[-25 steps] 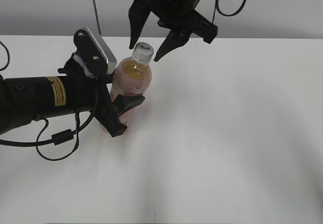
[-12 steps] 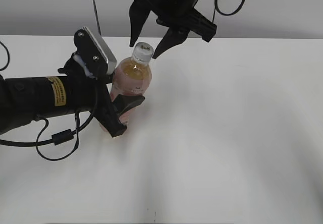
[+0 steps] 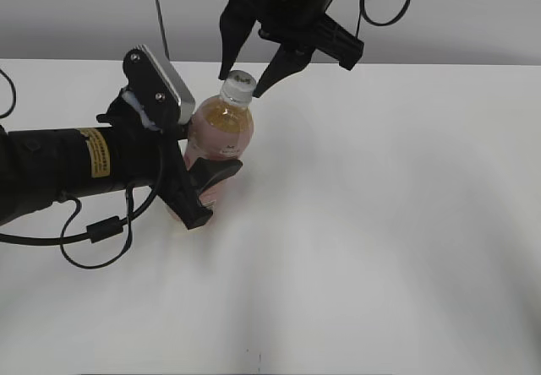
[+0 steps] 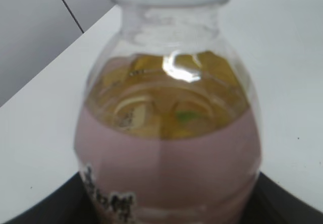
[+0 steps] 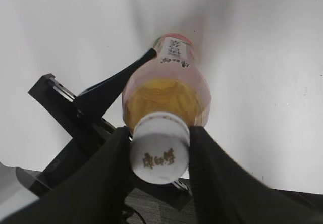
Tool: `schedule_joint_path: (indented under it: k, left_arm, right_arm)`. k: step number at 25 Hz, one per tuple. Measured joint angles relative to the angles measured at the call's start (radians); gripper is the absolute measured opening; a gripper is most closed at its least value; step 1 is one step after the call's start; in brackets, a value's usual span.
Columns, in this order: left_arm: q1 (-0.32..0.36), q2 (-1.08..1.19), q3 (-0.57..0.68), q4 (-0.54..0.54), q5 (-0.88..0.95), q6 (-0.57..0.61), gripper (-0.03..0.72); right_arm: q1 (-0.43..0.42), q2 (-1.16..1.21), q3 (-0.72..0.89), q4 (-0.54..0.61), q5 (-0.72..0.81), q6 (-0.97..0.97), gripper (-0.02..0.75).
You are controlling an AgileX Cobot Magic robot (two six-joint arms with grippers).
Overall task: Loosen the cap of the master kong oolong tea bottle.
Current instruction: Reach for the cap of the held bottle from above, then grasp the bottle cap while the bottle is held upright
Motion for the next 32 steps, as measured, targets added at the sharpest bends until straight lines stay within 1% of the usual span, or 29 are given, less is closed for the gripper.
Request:
schedule_joint_path:
  k: [16,32]
  left_arm:
    - [0.0,0.0,0.0,0.005,-0.001,0.001,0.407]
    - [0.0,0.0,0.0,-0.013,-0.003,0.001,0.407]
  right_arm:
    - [0.0,0.0,0.0,0.0,0.008,-0.084,0.272]
    - [0.0,0.0,0.0,-0.006,-0.02,-0.107,0.27]
